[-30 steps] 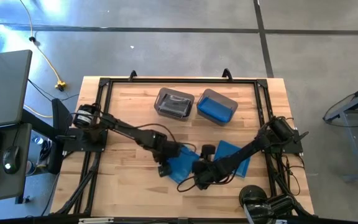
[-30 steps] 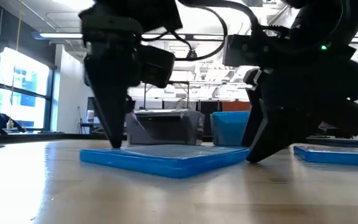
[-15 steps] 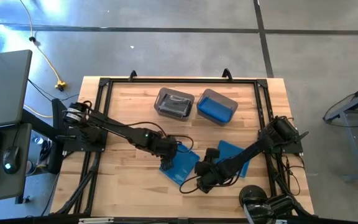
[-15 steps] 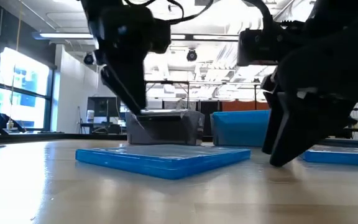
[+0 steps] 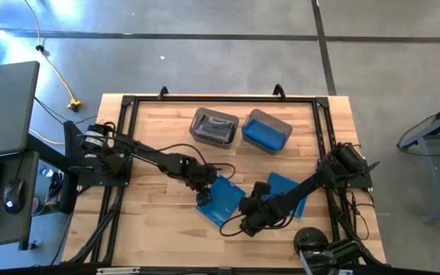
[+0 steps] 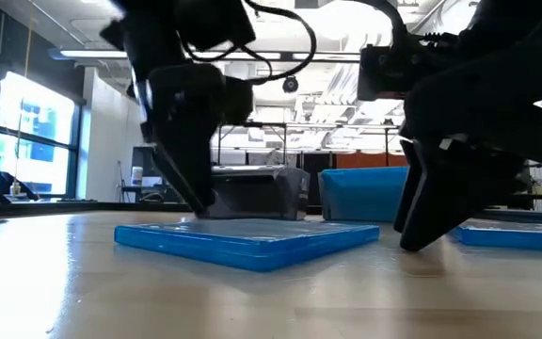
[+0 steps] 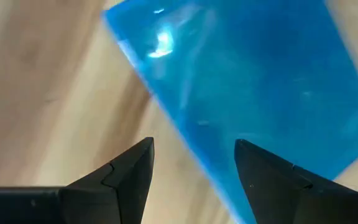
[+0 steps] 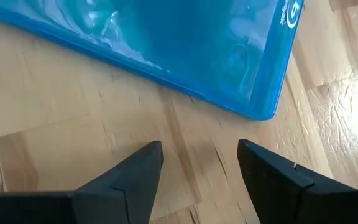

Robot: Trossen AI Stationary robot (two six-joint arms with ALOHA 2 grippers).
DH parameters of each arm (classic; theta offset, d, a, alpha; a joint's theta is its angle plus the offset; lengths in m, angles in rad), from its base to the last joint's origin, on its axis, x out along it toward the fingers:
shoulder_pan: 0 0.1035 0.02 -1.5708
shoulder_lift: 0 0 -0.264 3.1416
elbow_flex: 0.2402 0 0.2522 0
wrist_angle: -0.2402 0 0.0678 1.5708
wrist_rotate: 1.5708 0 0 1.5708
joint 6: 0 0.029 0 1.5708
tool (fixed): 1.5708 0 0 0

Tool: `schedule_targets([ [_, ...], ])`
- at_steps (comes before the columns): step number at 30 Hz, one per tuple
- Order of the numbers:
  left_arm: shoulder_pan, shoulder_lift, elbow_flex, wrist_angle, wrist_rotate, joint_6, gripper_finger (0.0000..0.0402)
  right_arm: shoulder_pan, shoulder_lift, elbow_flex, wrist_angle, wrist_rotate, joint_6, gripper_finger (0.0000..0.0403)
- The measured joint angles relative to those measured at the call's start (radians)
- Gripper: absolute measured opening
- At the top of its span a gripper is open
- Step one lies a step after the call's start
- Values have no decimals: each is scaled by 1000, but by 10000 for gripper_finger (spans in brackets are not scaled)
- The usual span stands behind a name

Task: Pick & place jewel cases by type
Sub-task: Put the bottom blue CD case into the right black bin

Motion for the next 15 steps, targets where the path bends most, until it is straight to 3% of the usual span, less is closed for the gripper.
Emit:
schedule_targets([
  [4, 44, 0, -69, 130, 98, -10, 220, -1, 1, 0, 31, 3, 0, 211],
  [10, 98, -2, -98, 110, 148, -29, 220, -6, 9, -1, 103, 12, 38, 211],
  [15, 106, -2, -121, 188, 233, -38, 220, -16, 51, 4, 123, -9, 97, 210],
])
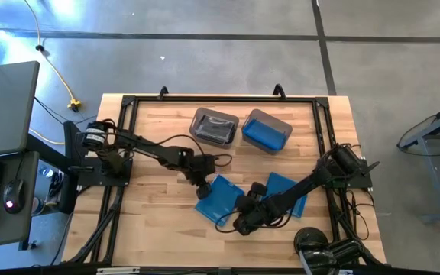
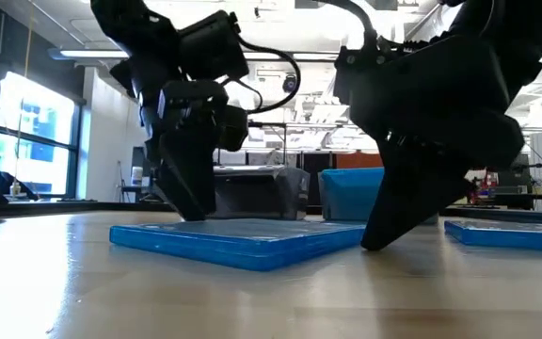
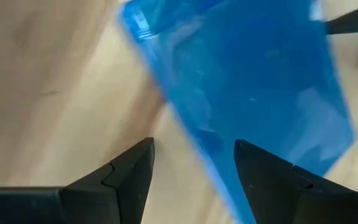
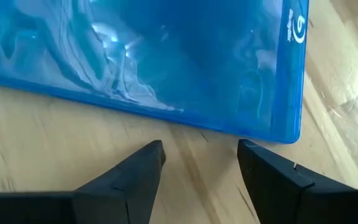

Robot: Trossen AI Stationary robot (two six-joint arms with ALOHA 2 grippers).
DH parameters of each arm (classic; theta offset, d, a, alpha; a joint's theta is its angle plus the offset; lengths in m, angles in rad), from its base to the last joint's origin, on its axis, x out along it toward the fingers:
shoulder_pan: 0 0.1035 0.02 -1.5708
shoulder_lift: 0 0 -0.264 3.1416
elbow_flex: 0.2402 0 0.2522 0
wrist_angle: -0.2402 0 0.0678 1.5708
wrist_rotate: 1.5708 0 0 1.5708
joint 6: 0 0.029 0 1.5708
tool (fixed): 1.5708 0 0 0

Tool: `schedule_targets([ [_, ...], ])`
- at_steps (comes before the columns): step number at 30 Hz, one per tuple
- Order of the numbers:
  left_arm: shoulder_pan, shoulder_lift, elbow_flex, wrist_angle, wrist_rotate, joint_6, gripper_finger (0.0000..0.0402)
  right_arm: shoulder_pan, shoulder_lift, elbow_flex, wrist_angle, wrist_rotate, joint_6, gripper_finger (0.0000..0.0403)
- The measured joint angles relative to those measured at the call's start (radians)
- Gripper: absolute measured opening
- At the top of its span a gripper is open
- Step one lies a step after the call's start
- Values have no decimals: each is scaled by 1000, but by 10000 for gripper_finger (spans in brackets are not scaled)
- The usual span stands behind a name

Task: Pick & place jewel cases by type
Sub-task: Put the bottom blue CD case into the right black bin

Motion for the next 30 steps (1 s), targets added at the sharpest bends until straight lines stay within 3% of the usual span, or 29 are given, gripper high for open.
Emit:
schedule_targets([
  [6, -7, 3, 0, 41, 59, -45, 220, -2, 11, 0, 3, 3, 45, 210],
  [12, -6, 3, 9, 101, 206, -54, 221, -5, 12, -1, 3, 8, 51, 211],
  [25, -4, -57, 59, 72, 334, -16, 221, -1, 11, -2, 1, 2, 0, 211],
  [30, -5, -102, 67, 199, 344, 4, 220, 2, 12, -3, 9, 14, -14, 211],
])
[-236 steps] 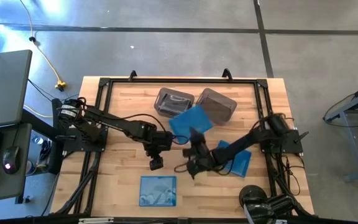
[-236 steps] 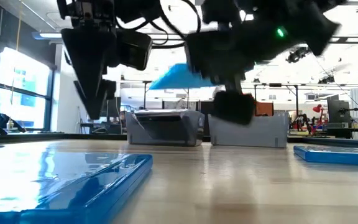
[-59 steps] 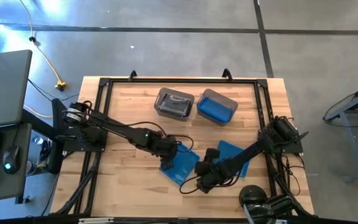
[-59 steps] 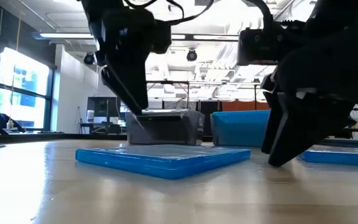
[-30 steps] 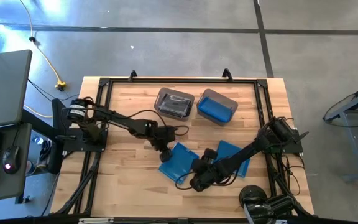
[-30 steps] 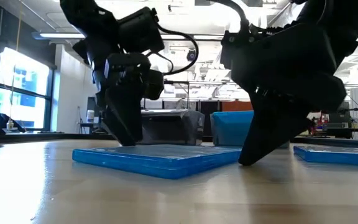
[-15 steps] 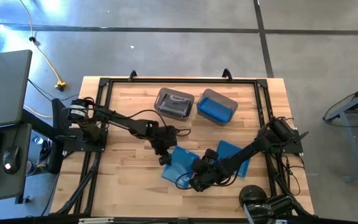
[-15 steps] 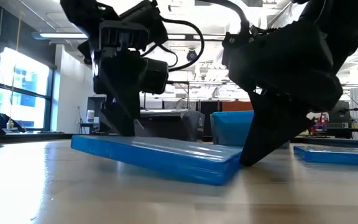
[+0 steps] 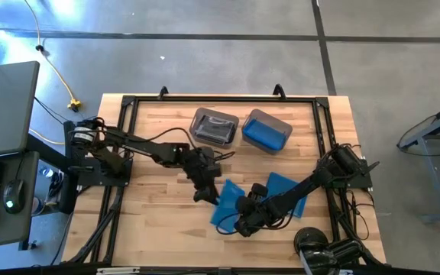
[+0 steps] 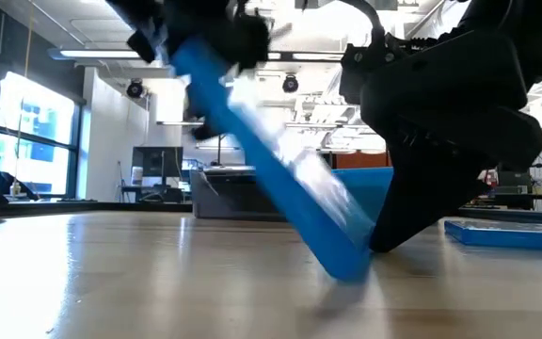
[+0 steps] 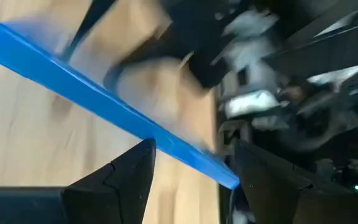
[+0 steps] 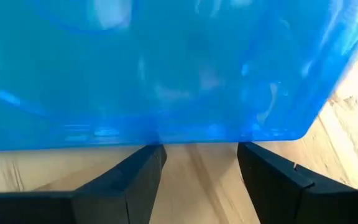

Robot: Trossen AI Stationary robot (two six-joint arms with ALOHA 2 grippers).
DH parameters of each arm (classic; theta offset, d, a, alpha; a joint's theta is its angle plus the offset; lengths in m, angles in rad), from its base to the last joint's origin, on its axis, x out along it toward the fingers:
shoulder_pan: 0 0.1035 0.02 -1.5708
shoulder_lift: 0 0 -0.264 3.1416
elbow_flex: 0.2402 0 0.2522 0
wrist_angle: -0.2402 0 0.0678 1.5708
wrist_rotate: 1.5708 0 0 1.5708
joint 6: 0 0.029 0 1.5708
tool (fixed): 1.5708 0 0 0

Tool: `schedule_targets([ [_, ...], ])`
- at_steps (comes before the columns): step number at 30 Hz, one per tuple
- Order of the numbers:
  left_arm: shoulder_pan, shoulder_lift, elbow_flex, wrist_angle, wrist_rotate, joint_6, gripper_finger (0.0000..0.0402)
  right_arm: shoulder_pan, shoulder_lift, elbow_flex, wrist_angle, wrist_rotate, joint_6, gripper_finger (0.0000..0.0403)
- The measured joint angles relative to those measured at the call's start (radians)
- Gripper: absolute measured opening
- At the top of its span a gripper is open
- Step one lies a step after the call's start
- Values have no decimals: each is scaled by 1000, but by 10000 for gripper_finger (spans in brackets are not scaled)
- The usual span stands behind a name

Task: Pick & place jewel cases by type
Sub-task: Put the bottom blue CD case into the right black bin

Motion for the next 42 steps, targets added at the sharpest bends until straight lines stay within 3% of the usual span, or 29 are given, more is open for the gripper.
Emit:
schedule_targets([
  [6, -1, 12, -1, 131, -26, 34, 220, -2, -2, 0, 29, 34, -30, 211],
  [11, 1, 30, -7, -8, -152, 157, 220, -3, -2, -2, 76, 51, -83, 211],
  [17, 0, 42, -6, 16, -134, 197, 220, -9, -1, -1, 89, 50, -99, 211],
  [23, -7, 42, -7, 2, -208, 329, 220, -9, -4, -1, 89, 50, -124, 211],
  [33, -107, 42, -7, 3, -411, 685, 220, -9, -20, -2, 86, 53, -163, 211],
  [42, -225, 42, -7, 7, -764, 901, 221, -9, -22, -2, 86, 54, -163, 211],
])
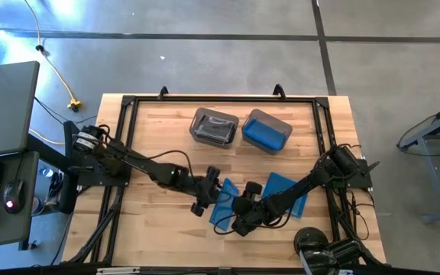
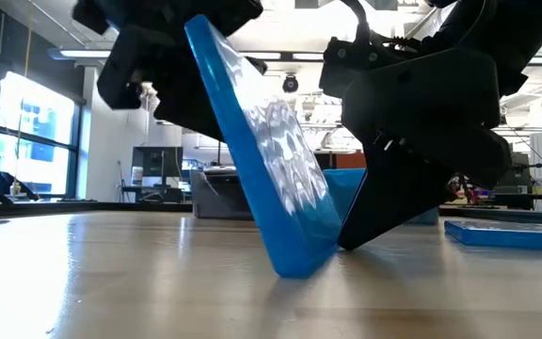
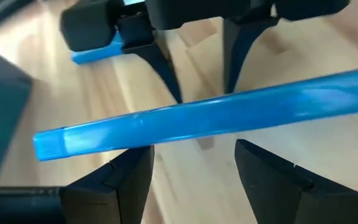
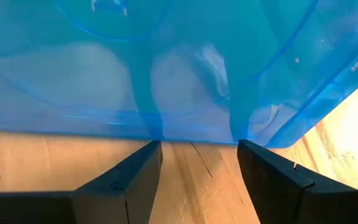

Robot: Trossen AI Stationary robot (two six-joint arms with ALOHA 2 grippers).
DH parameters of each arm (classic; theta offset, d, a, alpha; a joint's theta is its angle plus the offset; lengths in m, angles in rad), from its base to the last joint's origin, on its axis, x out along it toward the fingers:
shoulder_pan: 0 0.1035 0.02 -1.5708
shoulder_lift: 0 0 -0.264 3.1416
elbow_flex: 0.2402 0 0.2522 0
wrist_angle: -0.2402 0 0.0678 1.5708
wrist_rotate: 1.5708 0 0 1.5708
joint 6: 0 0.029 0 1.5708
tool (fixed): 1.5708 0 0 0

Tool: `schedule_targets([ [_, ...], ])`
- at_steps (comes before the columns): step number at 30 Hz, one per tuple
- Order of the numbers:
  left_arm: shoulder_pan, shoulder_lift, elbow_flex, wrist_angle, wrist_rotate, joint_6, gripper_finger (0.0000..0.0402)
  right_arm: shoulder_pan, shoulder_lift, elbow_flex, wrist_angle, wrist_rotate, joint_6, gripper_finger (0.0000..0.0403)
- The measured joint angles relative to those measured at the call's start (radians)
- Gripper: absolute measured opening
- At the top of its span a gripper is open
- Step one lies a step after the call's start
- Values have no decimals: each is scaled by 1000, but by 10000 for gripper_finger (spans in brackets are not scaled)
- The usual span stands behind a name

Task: Pick & place jewel cases by type
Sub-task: Put the bottom blue CD case into the right black bin

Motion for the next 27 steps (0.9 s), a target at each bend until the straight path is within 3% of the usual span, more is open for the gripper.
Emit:
schedule_targets([
  [17, -173, 0, -1, 49, -379, 129, 220, 0, -2, 0, 0, -5, 0, 211],
  [27, -223, -2, -1, 59, -511, 184, 220, 1, -3, 2, 0, -12, -23, 211],
])
